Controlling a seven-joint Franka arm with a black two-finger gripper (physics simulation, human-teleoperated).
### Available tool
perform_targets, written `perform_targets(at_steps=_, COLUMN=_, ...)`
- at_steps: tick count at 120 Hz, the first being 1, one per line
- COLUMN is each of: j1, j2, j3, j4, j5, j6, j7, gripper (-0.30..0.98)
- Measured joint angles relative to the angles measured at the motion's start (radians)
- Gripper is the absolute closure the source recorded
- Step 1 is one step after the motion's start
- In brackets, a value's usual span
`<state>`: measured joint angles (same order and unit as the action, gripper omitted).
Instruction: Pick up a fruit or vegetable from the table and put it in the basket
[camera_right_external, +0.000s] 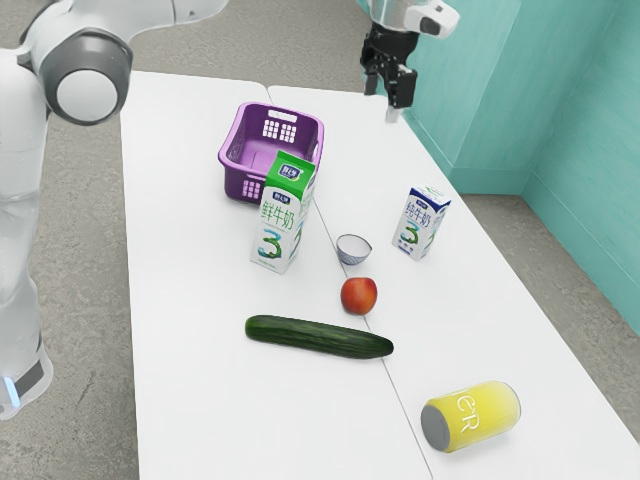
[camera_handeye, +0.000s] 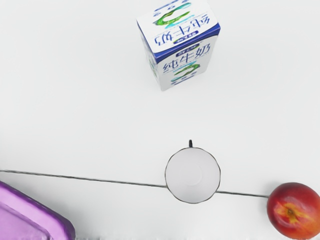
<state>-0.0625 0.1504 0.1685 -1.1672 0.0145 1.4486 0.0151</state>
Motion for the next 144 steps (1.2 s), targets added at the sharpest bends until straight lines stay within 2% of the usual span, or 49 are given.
perform_targets(at_steps=24, j1=0.0, j2=0.0, j3=0.004, j4=0.013, j5=-0.003, j6=-0.043, j7=0.011, gripper=0.0)
perform_targets(at_steps=36, j1=0.003, j2=-0.065, j3=-0.001, j4=0.061, j5=-0.004, j6=-0.055, j7=0.017, gripper=0.0)
perform_targets(at_steps=42, j1=0.011, j2=-0.095, j3=-0.024, j4=0.092, j5=-0.014, j6=-0.059, j7=0.019, gripper=0.0)
perform_targets(at_steps=56, j1=0.056, j2=-0.157, j3=-0.146, j4=0.121, j5=-0.025, j6=-0.065, j7=0.023, gripper=0.0)
perform_targets(at_steps=90, j1=-0.038, j2=0.035, j3=-0.187, j4=0.116, j5=-0.035, j6=-0.068, j7=0.029, gripper=0.0)
perform_targets(at_steps=116, j1=-0.051, j2=0.065, j3=-0.197, j4=0.111, j5=-0.035, j6=-0.069, j7=0.031, gripper=0.0)
perform_targets(at_steps=128, j1=-0.078, j2=0.065, j3=-0.199, j4=-0.006, j5=-0.037, j6=-0.036, j7=0.032, gripper=0.0)
perform_targets(at_steps=144, j1=-0.082, j2=0.0, j3=-0.194, j4=-0.306, j5=-0.048, j6=0.089, j7=0.034, gripper=0.0)
